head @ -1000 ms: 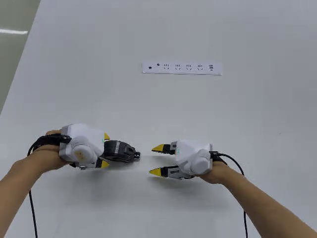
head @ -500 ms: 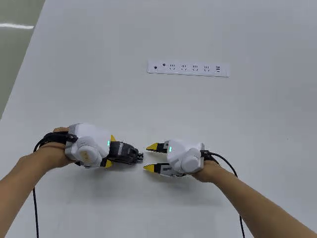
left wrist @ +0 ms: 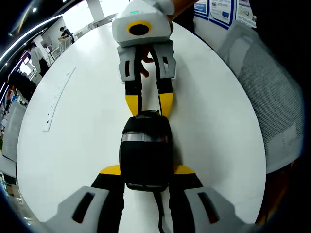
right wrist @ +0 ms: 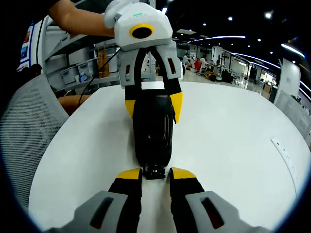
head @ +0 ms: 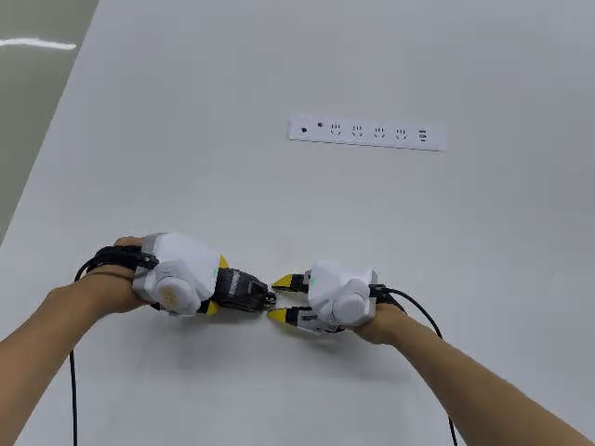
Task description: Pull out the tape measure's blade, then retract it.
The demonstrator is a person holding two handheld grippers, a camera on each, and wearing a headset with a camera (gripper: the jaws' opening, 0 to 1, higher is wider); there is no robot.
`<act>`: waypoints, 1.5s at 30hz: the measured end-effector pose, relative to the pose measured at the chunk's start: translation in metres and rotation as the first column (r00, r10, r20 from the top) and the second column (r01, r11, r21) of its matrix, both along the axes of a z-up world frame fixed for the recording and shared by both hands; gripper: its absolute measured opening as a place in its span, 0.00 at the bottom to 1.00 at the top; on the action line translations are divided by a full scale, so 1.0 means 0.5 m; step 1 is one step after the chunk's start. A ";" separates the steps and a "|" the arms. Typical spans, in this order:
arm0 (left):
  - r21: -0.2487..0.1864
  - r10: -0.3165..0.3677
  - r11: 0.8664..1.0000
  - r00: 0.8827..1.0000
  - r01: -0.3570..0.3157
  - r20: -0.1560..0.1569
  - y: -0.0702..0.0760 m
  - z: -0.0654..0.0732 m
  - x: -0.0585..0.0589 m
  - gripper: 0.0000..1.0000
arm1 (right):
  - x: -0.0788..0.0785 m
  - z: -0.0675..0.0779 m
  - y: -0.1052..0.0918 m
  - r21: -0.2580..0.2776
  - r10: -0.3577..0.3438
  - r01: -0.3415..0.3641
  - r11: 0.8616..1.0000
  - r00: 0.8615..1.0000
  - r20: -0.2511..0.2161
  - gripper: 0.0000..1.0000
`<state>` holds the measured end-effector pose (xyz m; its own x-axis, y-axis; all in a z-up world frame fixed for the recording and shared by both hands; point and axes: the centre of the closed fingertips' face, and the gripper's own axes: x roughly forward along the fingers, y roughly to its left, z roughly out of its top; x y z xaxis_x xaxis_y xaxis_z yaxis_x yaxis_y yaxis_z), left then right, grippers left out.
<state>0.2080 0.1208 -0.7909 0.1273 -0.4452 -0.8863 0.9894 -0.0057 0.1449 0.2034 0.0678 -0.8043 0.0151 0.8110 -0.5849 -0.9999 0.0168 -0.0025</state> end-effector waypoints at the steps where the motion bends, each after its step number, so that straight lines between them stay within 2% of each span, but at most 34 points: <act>1: -0.002 0.001 1.000 1.000 -0.001 0.000 0.000 0.000 0.000 0.30 | -0.004 0.000 0.002 0.006 0.006 -0.006 1.000 1.000 -0.011 0.18; 8: -0.035 0.045 0.998 0.999 -0.046 -0.021 0.001 0.000 0.000 0.29 | -0.004 0.002 0.001 0.004 0.006 -0.006 1.000 1.000 -0.018 0.15; 10: -0.034 0.053 0.998 0.998 -0.054 -0.021 0.002 0.000 0.000 0.28 | -0.003 0.002 0.003 -0.004 0.007 -0.007 1.000 1.000 -0.029 0.14; 14: -0.028 0.066 0.997 0.997 -0.067 -0.031 0.003 -0.001 0.000 0.28 | -0.004 0.002 0.003 -0.028 0.038 -0.038 0.999 0.999 -0.017 0.13; 34: -0.049 0.116 0.992 0.993 -0.117 -0.035 0.013 0.000 -0.004 0.27 | -0.002 0.008 0.006 -0.097 0.126 -0.122 0.988 0.992 0.026 0.12; 45: -0.054 0.125 0.990 0.991 -0.127 -0.041 0.016 -0.001 -0.006 0.27 | -0.003 0.008 0.007 -0.101 0.132 -0.129 0.986 0.991 0.027 0.12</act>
<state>0.2048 0.1286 -0.7912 0.1530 -0.4769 -0.8655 0.9864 0.1264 0.1047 0.2021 0.0710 -0.8002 -0.0663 0.7455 -0.6632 -0.9928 -0.1160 -0.0311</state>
